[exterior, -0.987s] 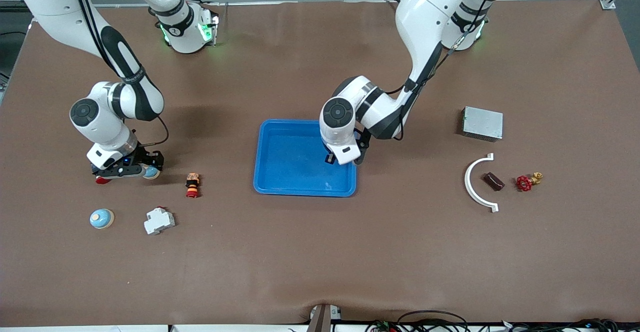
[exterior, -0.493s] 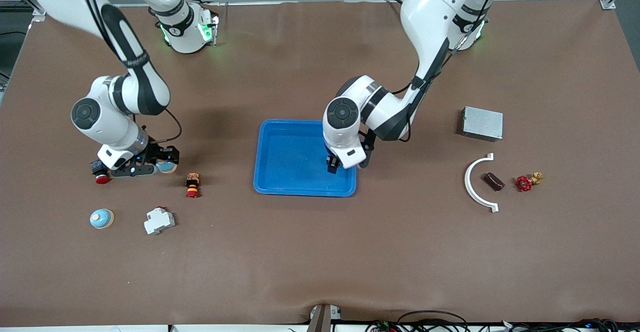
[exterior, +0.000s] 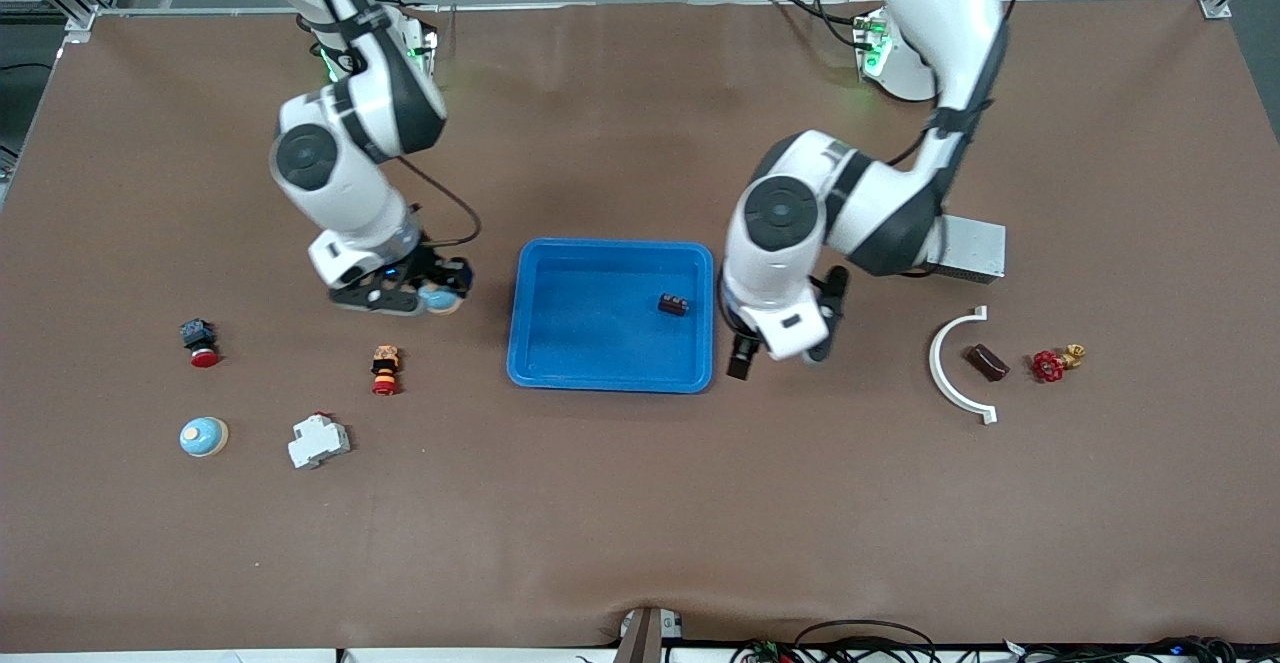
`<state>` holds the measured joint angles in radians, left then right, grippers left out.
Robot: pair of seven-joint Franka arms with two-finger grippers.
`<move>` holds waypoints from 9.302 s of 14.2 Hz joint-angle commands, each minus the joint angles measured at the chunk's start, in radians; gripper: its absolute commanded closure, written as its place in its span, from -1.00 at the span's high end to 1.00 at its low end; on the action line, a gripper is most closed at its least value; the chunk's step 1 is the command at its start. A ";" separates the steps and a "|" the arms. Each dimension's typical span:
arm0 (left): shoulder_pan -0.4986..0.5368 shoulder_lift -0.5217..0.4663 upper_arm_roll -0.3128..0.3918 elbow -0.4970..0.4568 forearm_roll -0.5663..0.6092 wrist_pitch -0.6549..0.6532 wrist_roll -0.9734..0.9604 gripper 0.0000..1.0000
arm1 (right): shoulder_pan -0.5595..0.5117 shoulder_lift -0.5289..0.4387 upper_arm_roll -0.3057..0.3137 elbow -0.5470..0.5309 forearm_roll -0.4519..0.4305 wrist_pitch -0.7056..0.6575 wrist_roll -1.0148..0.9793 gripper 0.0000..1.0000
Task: Place electrolytic capacitor and blue bell in tray
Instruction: 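Carry the bell over the tray while the left gripper reaches another capacitor, then release the bell in the tray while the left gripper grasps the capacitor, then grasp the second blue bell with the right gripper while the left lifts, then carry the capacitor into the tray while the right gripper lifts the bell, then release the capacitor and withdraw the left gripper while the right holds the bell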
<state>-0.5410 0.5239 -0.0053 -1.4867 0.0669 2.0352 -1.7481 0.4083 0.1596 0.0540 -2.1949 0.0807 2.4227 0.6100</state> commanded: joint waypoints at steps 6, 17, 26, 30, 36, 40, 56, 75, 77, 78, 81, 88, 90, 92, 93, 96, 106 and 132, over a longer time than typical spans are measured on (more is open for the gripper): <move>0.234 -0.087 -0.013 -0.029 -0.001 -0.093 0.427 1.00 | 0.197 0.153 -0.017 0.066 -0.050 0.061 0.394 -1.00; 0.482 -0.033 -0.012 -0.058 0.011 -0.098 0.794 1.00 | 0.280 0.417 -0.023 0.276 -0.200 0.108 0.665 -1.00; 0.530 0.010 -0.005 -0.234 0.030 0.086 0.819 1.00 | 0.282 0.457 -0.025 0.279 -0.223 0.127 0.705 1.00; 0.553 -0.010 -0.005 -0.380 0.059 0.255 0.822 1.00 | 0.271 0.445 -0.030 0.328 -0.223 0.063 0.697 1.00; 0.581 -0.012 -0.005 -0.463 0.064 0.321 0.823 0.54 | 0.199 0.401 -0.023 0.636 -0.197 -0.485 0.440 1.00; 0.579 -0.001 -0.007 -0.469 0.064 0.321 0.822 -0.42 | 0.039 0.226 -0.029 0.500 -0.210 -0.487 0.077 1.00; 0.570 -0.107 -0.094 -0.267 0.064 0.005 0.817 -1.00 | -0.631 0.616 -0.023 0.823 -0.194 -0.288 -1.288 1.00; 0.093 0.037 -0.168 -0.114 0.079 0.141 0.164 -1.00 | -0.723 0.755 0.020 0.873 -0.179 -0.145 -1.414 0.35; 0.037 0.106 -0.168 -0.054 0.080 0.149 0.067 -1.00 | -0.726 0.755 0.020 0.873 -0.174 -0.145 -1.411 -1.00; 0.023 0.126 -0.168 -0.023 0.080 0.152 0.044 -1.00 | -0.726 0.755 0.020 0.873 -0.168 -0.145 -1.411 -1.00; -0.005 0.165 -0.168 0.017 0.077 0.186 -0.051 -1.00 | -0.718 0.735 0.021 0.874 -0.162 -0.165 -1.405 -1.00; -0.060 0.274 -0.165 0.019 0.079 0.339 -0.146 -1.00 | -0.531 0.456 0.026 0.903 -0.110 -0.710 -0.922 -1.00; -0.060 0.289 -0.163 0.019 0.079 0.345 -0.155 -1.00 | -0.493 0.394 0.026 0.859 -0.024 -0.746 -0.787 -1.00; -0.051 0.289 -0.162 0.019 0.073 0.346 -0.171 -0.22 | -0.429 0.347 0.026 0.789 -0.003 -0.729 -0.645 -1.00; -0.053 0.288 -0.160 0.019 0.080 0.346 -0.165 0.52 | -0.386 0.331 0.026 0.761 -0.003 -0.712 -0.556 -1.00; -0.034 0.246 -0.153 0.019 0.085 0.338 -0.142 1.00 | -0.275 0.293 0.024 0.670 -0.003 -0.621 -0.333 -1.00; 0.203 -0.030 -0.156 0.019 0.080 0.068 0.346 1.00 | 0.073 0.409 0.017 0.570 -0.102 -0.245 0.299 -1.00; 0.582 -0.240 -0.148 0.022 0.027 -0.159 1.203 1.00 | 0.147 0.678 0.015 0.736 -0.263 -0.132 0.453 -1.00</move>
<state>0.0196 0.3170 -0.1498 -1.4439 0.1120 1.8991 -0.6070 0.5658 0.8099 0.0711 -1.4847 -0.1445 2.2961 1.0991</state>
